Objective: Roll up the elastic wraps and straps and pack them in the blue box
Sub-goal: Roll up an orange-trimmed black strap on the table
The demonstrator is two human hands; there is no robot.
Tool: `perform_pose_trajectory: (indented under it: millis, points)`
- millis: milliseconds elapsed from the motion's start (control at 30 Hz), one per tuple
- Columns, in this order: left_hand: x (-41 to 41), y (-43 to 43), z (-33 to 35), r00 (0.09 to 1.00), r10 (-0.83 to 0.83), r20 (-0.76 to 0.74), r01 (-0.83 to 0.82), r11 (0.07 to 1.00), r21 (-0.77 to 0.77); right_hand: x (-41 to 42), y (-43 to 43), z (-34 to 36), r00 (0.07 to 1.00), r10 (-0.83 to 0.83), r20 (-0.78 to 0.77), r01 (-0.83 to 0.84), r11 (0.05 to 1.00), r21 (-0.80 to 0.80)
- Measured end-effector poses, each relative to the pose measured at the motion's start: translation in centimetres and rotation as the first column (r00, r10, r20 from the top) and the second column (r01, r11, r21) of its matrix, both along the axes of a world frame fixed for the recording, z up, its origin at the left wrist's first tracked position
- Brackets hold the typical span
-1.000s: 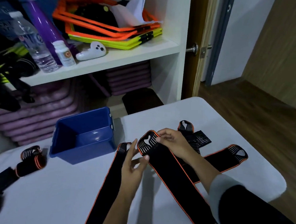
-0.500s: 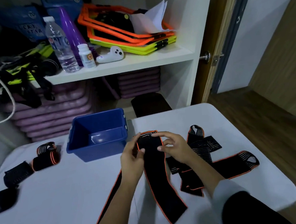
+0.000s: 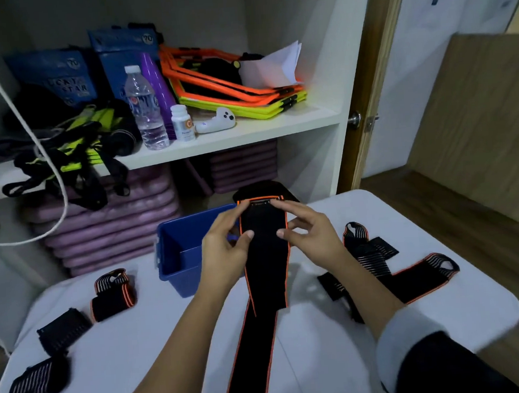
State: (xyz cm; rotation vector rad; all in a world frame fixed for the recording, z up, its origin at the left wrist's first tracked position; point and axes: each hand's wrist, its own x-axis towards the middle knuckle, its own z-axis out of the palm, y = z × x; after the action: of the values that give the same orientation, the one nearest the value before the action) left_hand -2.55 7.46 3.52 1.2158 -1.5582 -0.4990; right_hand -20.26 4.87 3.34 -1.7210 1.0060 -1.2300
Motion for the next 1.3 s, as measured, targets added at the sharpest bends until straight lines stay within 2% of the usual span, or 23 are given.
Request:
perform_pose_trajectory:
  millis: [167,367,467,600,733,867,1000,1100,1200,1300]
  points:
    - [3.2,1.6,2.4,0.991,-0.129,0.027,0.130,0.991,-0.032,2.0,2.3,2.2,1.000,0.010,0.029,-0.009,0.998,-0.059]
    - [4.7,0.2,1.8,0.978,-0.206,0.032,0.204,0.978,0.052,3.1,3.0,1.5,0.999,-0.009,0.053,0.008,1.000,0.029]
    - [4.2,-1.2,-1.2,0.972,-0.208,0.108,0.187,0.967,0.175,2.9,2.0,-2.8,0.999,-0.034,-0.040,0.040,0.987,0.157]
    - [3.2,-3.0,-8.1,0.930,-0.294,0.221,0.174,0.881,0.440,2.6,1.0,-10.9,0.988,-0.093,-0.124,0.127,0.946,0.299]
    - [2.6,-4.2,-14.0,0.913,-0.362,0.186,0.202,0.799,0.566,3.1,0.2,-16.7,0.981,-0.139,-0.136,0.186,0.880,0.437]
    - [2.2,-6.9,-18.3,0.896,-0.389,0.214,0.199,0.782,0.591,2.9,-2.2,-20.4,0.960,-0.092,-0.265,0.204,0.877,0.435]
    - [1.8,-9.2,-20.2,0.880,-0.394,0.265,0.177,0.790,0.588,3.0,-4.5,-20.9,0.920,-0.114,-0.375,0.272,0.875,0.401]
    - [1.9,-9.7,-21.4,0.845,-0.431,0.315,0.157,0.765,0.625,3.1,-5.8,-22.1,0.891,-0.077,-0.447,0.262,0.892,0.369]
    - [2.2,-8.9,-22.1,0.827,-0.443,0.345,0.099,0.720,0.687,3.2,-5.3,-23.1,0.887,-0.086,-0.454,0.283,0.878,0.387]
    - [2.7,-7.5,-21.8,0.880,-0.377,0.290,0.083,0.723,0.686,3.4,-4.2,-23.2,0.885,-0.158,-0.437,0.353,0.839,0.414]
